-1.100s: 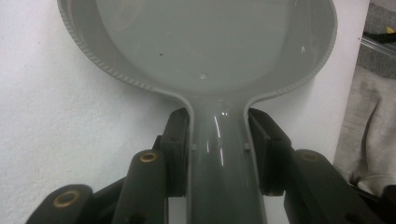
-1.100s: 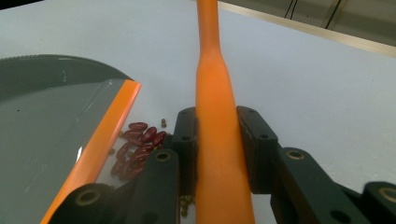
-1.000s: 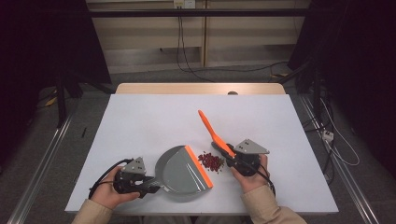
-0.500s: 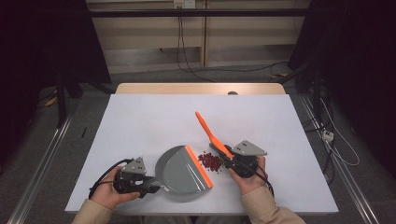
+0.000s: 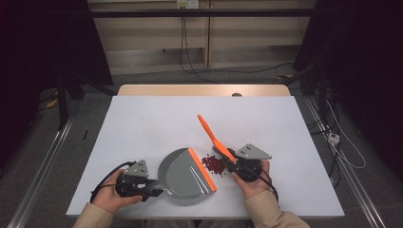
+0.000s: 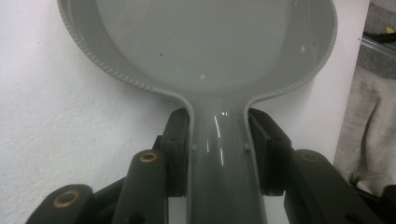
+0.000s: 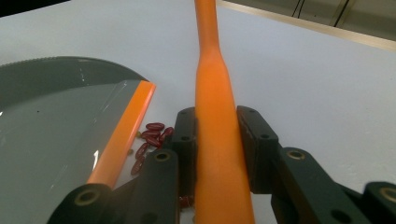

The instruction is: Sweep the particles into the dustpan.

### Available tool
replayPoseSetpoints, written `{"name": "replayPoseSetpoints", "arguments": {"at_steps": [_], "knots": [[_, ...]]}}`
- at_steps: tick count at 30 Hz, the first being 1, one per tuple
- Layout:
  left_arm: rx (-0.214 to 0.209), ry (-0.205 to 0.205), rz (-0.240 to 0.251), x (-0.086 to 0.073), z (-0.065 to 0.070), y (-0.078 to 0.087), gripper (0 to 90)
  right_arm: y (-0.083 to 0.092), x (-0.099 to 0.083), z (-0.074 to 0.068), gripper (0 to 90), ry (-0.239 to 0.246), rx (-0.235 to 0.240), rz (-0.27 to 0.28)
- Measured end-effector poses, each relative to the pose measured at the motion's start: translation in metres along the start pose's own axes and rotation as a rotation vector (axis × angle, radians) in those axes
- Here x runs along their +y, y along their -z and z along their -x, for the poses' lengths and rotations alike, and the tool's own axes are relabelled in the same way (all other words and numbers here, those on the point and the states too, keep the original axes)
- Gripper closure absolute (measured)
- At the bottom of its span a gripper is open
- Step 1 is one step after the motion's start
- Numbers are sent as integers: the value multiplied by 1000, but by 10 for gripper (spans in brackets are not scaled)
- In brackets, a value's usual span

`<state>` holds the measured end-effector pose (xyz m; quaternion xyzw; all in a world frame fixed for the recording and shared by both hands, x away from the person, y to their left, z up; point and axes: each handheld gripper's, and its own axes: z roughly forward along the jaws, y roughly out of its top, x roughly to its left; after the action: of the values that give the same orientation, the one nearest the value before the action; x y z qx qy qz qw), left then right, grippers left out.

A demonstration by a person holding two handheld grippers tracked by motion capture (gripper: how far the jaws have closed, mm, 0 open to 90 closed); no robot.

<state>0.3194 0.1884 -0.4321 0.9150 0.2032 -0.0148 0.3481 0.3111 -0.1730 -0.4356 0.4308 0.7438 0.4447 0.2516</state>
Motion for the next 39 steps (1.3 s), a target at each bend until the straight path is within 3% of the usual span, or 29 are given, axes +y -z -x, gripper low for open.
{"name": "replayPoseSetpoints", "arguments": {"at_steps": [10, 17, 20, 39], "knots": [[-10, 5, -2, 1, -1, -1, 627, -2, 0, -7, 705, -8, 12, 5], [7, 6, -10, 2, 0, -1, 627, -5, 1, -17, 701, -9, 16, 4], [-11, 3, -7, 2, -1, -1, 627, -7, 1, -20, 699, -12, 20, 5], [-14, 6, -10, 3, -1, -2, 626, -11, 3, -29, 695, -64, 60, 6]]}}
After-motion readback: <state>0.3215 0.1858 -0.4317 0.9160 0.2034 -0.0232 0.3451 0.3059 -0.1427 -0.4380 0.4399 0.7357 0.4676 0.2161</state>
